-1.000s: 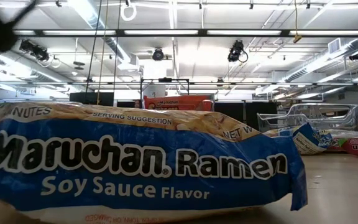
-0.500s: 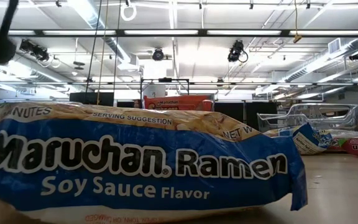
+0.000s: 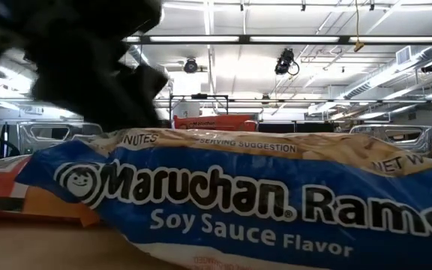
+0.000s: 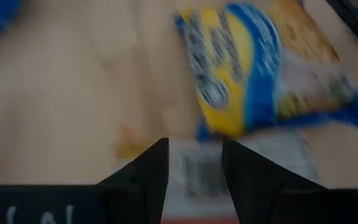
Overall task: Sort Maruchan noodles
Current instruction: Put the orange noodle pack into the middle transparent bin
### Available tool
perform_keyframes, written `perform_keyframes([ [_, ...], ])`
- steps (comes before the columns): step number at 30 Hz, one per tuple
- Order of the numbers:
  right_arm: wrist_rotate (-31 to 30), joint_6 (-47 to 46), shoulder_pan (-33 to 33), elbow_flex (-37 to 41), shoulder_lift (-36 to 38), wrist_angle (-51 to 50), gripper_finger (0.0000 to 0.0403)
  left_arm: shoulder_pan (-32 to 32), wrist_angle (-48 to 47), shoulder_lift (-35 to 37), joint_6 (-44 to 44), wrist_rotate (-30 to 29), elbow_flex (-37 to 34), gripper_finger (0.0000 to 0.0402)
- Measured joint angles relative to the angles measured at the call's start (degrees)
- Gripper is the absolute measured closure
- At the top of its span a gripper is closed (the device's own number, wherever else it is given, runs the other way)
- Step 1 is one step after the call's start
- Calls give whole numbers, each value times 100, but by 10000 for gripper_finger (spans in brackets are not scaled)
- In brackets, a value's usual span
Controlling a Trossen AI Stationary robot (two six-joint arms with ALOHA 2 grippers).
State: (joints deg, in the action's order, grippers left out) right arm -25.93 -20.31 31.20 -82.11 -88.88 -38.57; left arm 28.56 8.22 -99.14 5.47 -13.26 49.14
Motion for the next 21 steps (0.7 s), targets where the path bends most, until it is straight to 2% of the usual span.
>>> perform_keyframes([
  [7, -125, -75, 167, 0, 0, -4, 278, -103, -804, -14, -610, -138, 690, 248],
  [12, -317, -75, 247, 0, 0, -7, 278, -290, -939, -133, -310, -63, 673, 249],
  [19, -313, -103, 263, 2, 0, -59, 278, -652, -1889, -232, 250, -33, 680, 249],
  [21, -304, -115, 270, 4, 0, -88, 278, -798, -2191, -176, 402, -218, 683, 249],
])
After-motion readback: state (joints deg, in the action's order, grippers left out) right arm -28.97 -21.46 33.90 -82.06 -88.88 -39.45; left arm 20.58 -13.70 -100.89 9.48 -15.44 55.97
